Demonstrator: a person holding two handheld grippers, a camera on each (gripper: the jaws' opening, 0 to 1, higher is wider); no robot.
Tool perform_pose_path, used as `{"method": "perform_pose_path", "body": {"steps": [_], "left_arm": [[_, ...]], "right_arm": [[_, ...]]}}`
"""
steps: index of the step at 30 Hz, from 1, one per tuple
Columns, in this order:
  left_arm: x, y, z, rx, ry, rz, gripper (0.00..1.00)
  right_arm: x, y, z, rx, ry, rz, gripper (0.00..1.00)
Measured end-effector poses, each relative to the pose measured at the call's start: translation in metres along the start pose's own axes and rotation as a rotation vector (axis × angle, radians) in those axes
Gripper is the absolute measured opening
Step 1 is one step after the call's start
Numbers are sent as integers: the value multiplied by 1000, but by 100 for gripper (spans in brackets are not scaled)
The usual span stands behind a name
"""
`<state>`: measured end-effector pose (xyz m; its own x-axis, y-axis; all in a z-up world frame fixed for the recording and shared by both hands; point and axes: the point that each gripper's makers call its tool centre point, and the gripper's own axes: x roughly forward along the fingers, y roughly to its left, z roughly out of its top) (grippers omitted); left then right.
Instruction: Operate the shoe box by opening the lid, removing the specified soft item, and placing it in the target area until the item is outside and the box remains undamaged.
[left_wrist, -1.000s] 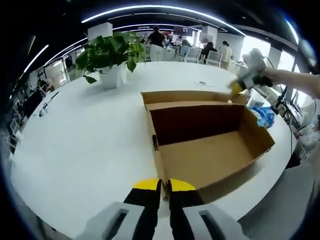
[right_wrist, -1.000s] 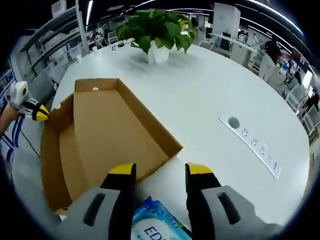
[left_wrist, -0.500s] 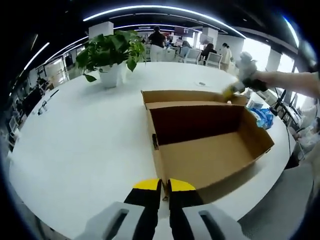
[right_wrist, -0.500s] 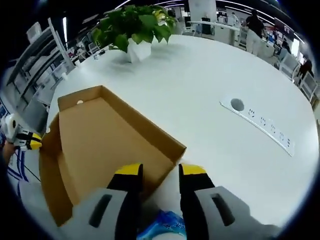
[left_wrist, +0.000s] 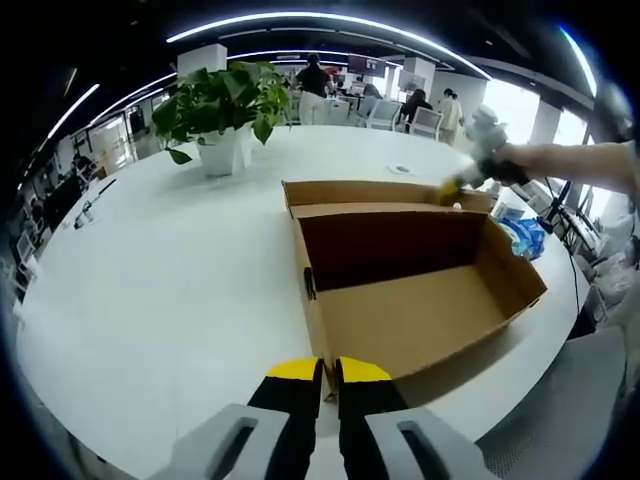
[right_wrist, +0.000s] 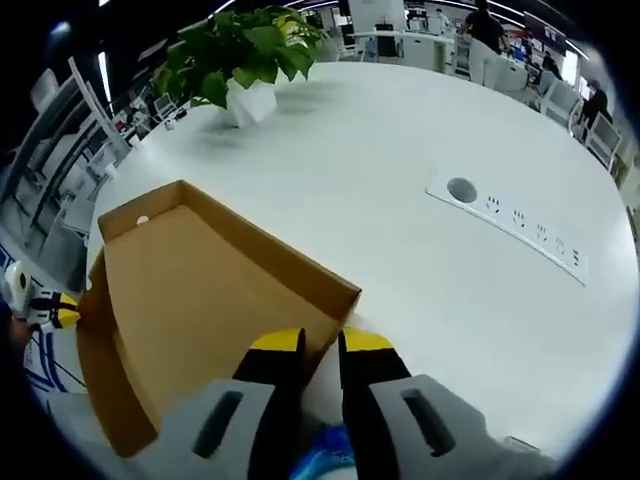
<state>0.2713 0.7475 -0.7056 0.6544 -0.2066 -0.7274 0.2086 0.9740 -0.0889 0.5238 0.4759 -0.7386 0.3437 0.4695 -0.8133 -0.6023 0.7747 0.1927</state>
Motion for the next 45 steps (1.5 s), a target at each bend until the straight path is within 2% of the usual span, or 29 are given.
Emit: {"method": "perform_pose_path", "body": {"steps": [11,21,28,45], "left_arm": [[1,0,0,-22,-17,-5,5],[3,3,-1,-16,-19,-11,5],[3,3,-1,-18,-24,-13,5],[1,-1,0,-19,-32,-13,5]], "right_arm": [[-16,0,10,-38,-43,-29,6],[-56,21,16,-41,-128,-46,4],[-75,28,23,-51,-186,-55,2],[-100,33,45,-94,-297,-59,0]]}}
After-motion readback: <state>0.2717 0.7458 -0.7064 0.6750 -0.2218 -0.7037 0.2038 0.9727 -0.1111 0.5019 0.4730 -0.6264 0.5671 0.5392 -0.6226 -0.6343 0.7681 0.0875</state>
